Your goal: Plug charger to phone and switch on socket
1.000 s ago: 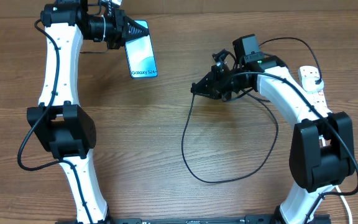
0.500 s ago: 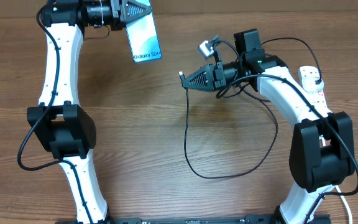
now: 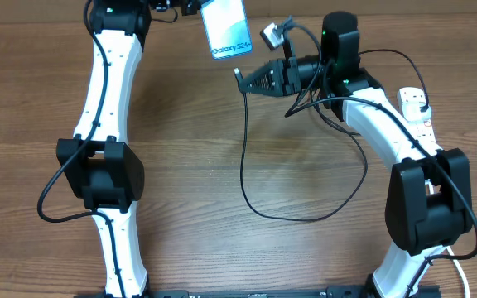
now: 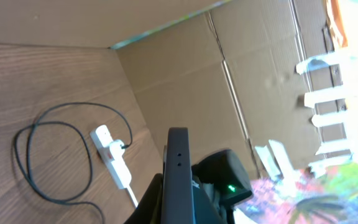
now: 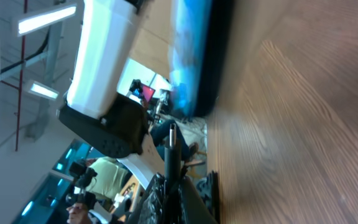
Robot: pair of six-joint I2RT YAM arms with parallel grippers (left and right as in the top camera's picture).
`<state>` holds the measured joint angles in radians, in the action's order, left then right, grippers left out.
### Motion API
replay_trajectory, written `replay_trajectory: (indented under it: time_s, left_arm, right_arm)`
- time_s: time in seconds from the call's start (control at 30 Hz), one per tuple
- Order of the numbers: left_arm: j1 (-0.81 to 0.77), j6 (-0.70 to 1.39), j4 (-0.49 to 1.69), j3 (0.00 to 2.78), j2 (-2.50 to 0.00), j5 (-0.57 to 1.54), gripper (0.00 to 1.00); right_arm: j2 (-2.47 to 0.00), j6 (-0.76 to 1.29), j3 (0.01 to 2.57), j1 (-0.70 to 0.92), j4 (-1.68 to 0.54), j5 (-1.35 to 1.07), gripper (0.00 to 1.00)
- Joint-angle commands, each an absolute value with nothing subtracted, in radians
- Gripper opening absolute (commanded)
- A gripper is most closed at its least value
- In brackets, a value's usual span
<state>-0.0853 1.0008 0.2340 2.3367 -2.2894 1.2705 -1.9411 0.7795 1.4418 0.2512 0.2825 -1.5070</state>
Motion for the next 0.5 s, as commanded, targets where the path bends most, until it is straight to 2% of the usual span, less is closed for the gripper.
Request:
replay_trajectory:
  time_s: [0.0, 0.1, 0.47]
  left_arm:
    - [-0.073, 1.109, 0.199, 2.359, -2.263, 1.250, 0.04]
    - [-0.071, 1.123, 0.170, 2.359, -2.263, 1.265, 0.04]
    - [-0.071, 1.161, 0.126, 2.359, -2.263, 1.235, 0.04]
  right_arm:
    - [-1.938, 1.073, 1.461, 0.253, 0.420, -1.462, 0.04]
    - [-1.938, 1.124, 1.461, 0.253, 0.486, -1.441, 0.04]
    - [-1.938, 1.168, 1.461, 0.253, 0.494, -1.383, 0.04]
